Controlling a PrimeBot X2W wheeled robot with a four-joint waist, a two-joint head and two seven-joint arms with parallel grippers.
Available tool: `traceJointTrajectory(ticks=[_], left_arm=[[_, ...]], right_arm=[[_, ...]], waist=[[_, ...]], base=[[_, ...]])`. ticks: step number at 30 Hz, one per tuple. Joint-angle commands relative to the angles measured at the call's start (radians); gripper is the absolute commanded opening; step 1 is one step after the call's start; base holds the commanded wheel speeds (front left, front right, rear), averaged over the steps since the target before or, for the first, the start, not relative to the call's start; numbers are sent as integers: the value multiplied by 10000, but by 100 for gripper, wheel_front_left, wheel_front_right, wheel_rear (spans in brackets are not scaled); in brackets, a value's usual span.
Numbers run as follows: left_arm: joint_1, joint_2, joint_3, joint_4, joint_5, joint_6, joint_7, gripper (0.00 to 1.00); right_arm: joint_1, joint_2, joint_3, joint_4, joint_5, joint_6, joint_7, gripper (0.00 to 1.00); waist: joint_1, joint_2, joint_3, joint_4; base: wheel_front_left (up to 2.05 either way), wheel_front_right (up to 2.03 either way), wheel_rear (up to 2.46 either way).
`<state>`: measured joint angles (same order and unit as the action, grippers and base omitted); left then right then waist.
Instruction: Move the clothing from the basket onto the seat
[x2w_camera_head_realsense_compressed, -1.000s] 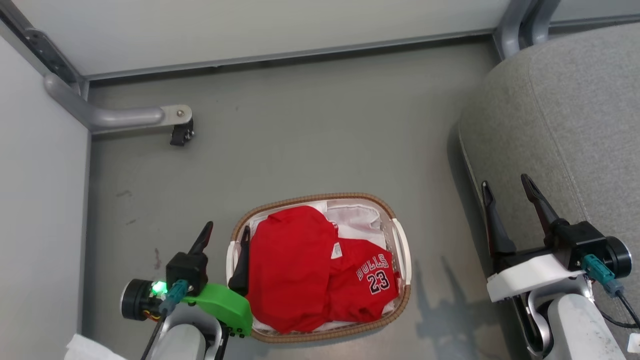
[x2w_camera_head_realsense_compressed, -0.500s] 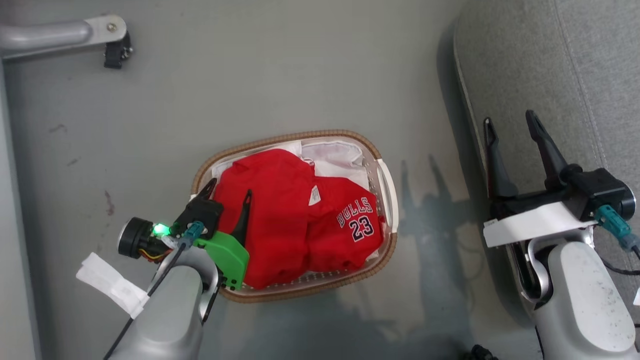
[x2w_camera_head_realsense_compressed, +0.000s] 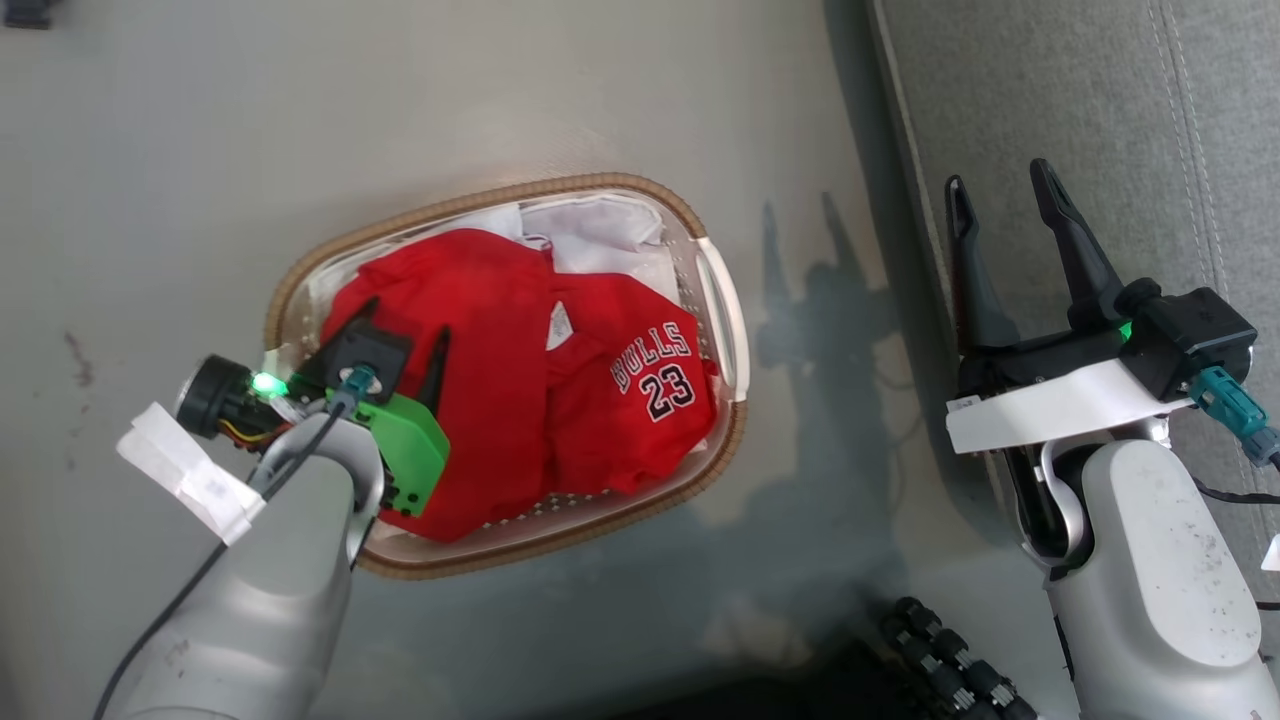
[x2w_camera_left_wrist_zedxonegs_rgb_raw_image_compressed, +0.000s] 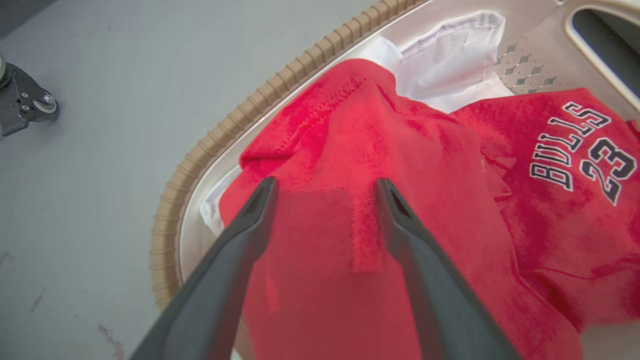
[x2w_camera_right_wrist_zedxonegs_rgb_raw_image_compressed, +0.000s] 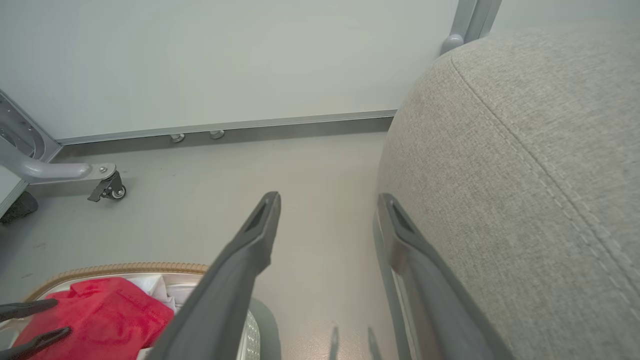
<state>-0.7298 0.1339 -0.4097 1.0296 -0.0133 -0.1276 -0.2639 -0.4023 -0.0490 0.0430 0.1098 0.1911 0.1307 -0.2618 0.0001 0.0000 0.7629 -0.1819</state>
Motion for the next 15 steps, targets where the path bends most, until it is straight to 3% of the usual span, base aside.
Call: traceJointTrajectory(ticks=[1, 9, 15], left_arm=[[-274, 126, 18, 76, 10, 39, -10, 100], [-978, 405, -150, 946, 132, 180, 28, 100], [-1390, 295, -219, 1771, -39, 132, 530, 99]], right_arm=[[-151, -26, 21, -14, 69, 0, -48, 100], [-246, -26, 221, -24, 308, 0, -49, 100], [-352, -27, 301, 23, 421, 0, -49, 100]], waist=[[-1, 0, 373, -374], [-1, 0, 647, -603], [-1, 0, 738, -654]], base=[[0, 0, 0], [0, 0, 0], [0, 0, 0]])
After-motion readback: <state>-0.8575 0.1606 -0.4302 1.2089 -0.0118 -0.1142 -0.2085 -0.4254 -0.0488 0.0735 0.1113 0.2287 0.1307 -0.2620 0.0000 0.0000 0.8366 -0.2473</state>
